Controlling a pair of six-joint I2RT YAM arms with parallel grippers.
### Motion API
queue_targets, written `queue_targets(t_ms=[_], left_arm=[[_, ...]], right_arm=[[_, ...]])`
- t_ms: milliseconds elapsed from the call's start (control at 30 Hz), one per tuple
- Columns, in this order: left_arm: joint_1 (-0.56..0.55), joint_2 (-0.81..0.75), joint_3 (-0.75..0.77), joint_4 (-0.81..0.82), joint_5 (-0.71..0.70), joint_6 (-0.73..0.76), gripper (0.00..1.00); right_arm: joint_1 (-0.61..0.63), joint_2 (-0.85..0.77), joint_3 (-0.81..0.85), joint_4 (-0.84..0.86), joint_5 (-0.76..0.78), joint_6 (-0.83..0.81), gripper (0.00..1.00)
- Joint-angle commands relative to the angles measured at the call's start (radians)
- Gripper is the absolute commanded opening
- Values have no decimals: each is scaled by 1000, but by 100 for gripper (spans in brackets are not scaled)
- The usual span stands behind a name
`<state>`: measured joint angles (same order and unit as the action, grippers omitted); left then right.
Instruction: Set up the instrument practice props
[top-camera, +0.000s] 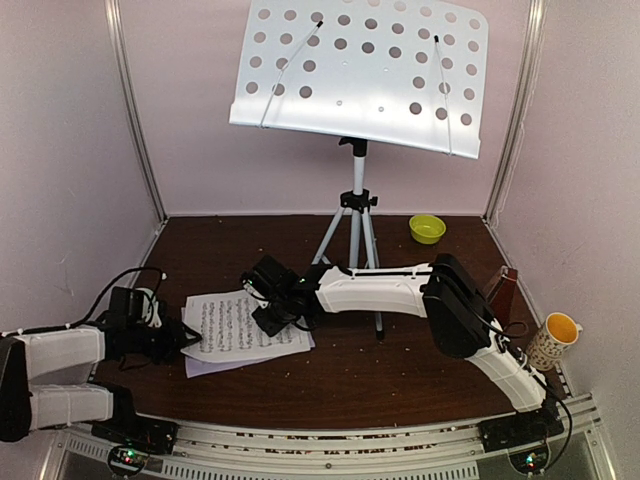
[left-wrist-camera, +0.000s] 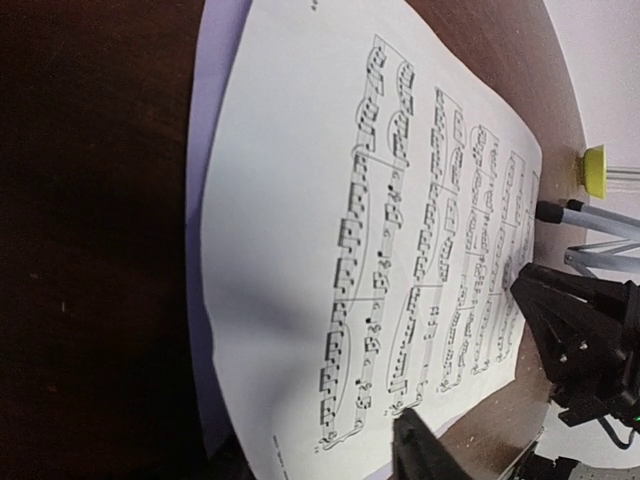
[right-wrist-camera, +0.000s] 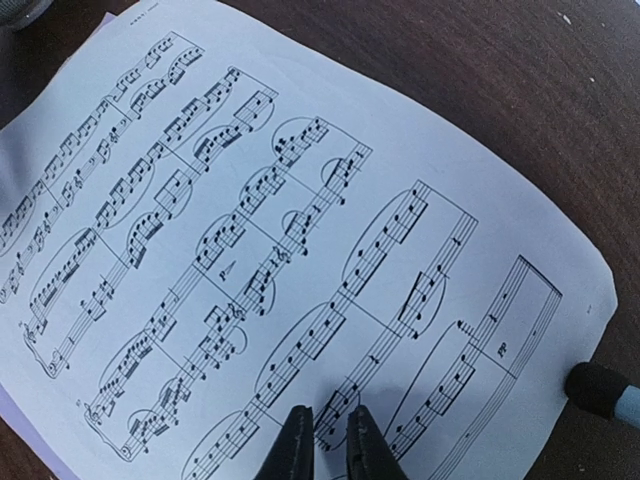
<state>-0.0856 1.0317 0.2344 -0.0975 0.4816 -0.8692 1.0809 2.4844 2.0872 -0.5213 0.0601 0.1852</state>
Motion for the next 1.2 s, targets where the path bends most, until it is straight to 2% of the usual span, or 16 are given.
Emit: queue_targets(t_ms=[0, 133, 267, 400, 500, 600, 700, 867, 1167], left_arm=[[6, -25, 31, -8, -41, 3, 35], [5, -80, 112, -115, -99, 63, 17], [5, -84, 163, -155, -113, 95, 0], [5, -96, 231, -221, -130, 167, 0], [-14, -126, 318, -317, -202, 230, 0], [-56, -125, 442, -443, -280, 321, 0], [-120, -98, 546, -528, -351, 389, 0], [-266, -31, 710, -641, -452, 491, 0], [-411, 37, 985, -842, -381, 690, 0]], right_arm=[[-4, -79, -85, 73, -23, -6, 16], [-4, -185, -188, 182, -67, -3, 23], [-4, -296, -290, 299, -127, -6, 34], [-6, -416, -394, 396, -190, -9, 48], [-9, -504, -489, 485, -254, -5, 62], [-12, -588, -582, 571, -291, 9, 74], [-18, -651, -641, 633, -332, 21, 82], [-25, -747, -715, 686, -367, 13, 90], [-78, -934, -905, 740, -362, -26, 95]])
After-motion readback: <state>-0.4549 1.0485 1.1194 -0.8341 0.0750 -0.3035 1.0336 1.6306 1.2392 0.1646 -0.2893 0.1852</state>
